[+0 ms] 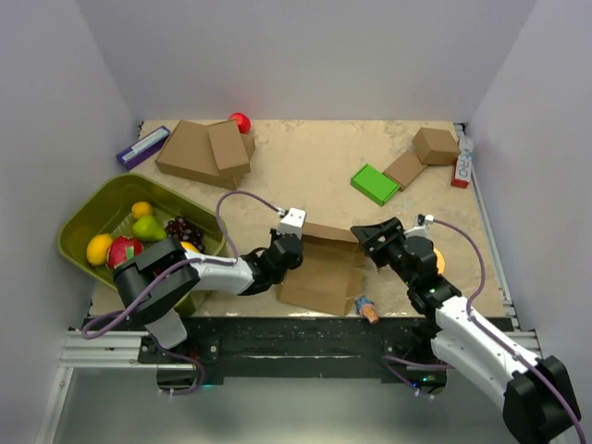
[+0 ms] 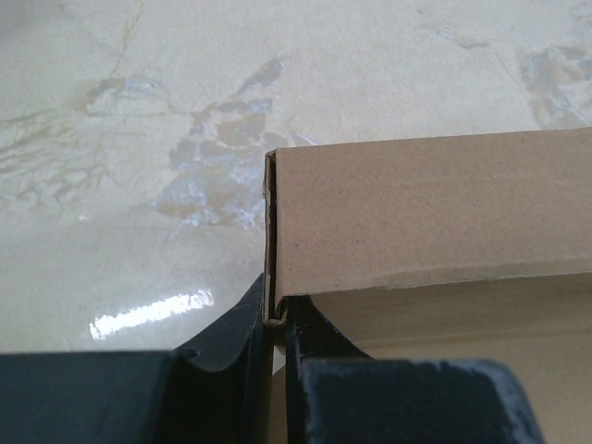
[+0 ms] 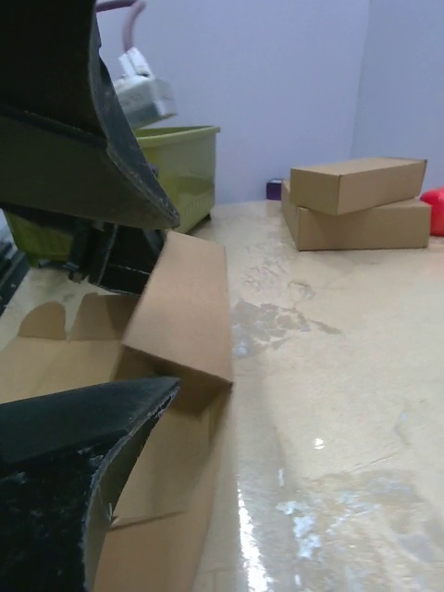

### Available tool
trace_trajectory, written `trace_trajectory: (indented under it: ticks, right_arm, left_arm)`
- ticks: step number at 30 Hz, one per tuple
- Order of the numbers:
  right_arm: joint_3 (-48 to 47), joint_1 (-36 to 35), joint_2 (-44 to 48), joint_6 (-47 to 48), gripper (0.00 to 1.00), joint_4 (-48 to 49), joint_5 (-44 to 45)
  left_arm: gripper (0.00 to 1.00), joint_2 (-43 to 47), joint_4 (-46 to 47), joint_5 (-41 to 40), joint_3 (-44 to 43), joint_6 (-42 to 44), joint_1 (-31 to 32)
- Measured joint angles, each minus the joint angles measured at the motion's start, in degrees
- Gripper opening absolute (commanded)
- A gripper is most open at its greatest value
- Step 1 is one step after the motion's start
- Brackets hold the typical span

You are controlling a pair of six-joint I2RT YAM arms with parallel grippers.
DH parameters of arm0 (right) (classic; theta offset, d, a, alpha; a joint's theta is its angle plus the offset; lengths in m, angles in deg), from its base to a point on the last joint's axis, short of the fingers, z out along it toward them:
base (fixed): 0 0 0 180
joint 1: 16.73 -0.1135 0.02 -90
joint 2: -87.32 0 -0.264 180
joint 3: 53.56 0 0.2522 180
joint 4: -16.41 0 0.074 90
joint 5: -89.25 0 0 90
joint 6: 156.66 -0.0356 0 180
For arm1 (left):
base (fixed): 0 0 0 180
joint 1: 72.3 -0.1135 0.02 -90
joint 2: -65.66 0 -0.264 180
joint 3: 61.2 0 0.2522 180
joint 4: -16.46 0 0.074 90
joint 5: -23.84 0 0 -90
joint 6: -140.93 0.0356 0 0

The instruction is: Fold the paper box

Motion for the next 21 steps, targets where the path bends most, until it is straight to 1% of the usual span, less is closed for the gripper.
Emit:
trace_trajectory:
  ticks: [3, 6, 7, 9, 11, 12, 15, 18, 21]
  right_arm:
    - [-3.4, -1.7, 3.5, 6.1, 0.65, -5.0, 2.4]
    - [-7.5, -6.0, 3.6, 12.7, 0.59, -9.1, 5.0]
    - [-8.7, -7.4, 2.6, 14.4, 0.58, -10.3, 5.8]
    - [-11.3, -11.1, -0.8, 18.0, 0.53, -12.5, 7.5]
    - [-13.2, -13.1, -5.1, 20.5, 0.47, -13.9, 8.2]
    - [-14.1, -13.8, -7.6, 21.4, 0.46, -14.5, 8.8]
    - [-15.3, -14.3, -15.7, 23.8, 0.45, -16.7, 10.6]
    - [-15.5, -14.3, -19.4, 24.9, 0.47, -20.2, 13.3]
    - [-15.8, -14.3, -20.4, 25.3, 0.48, -22.5, 16.1]
  left_arm:
    - [0.05, -0.1, -0.7, 0.9, -0.5, 0.5, -2.3]
    - [0.05, -0.1, -1.2, 1.3, -0.9, 1.4, -3.5]
    - [0.05, -0.1, -1.3, 1.4, -1.0, 1.6, -3.7]
    - [0.05, -0.1, -1.6, 1.5, -1.2, 1.8, -3.7]
    - [0.05, -0.1, -1.9, 1.6, -1.3, 1.9, -3.7]
    - [0.05, -0.1, -2.0, 1.6, -1.3, 1.9, -3.7]
    - [0.05, -0.1, -2.3, 1.6, -1.5, 2.0, -3.9]
    - [0.05, 0.0, -2.4, 1.6, -1.5, 2.0, -4.0]
    - [0.05, 0.0, -2.4, 1.7, -1.5, 2.0, -4.0]
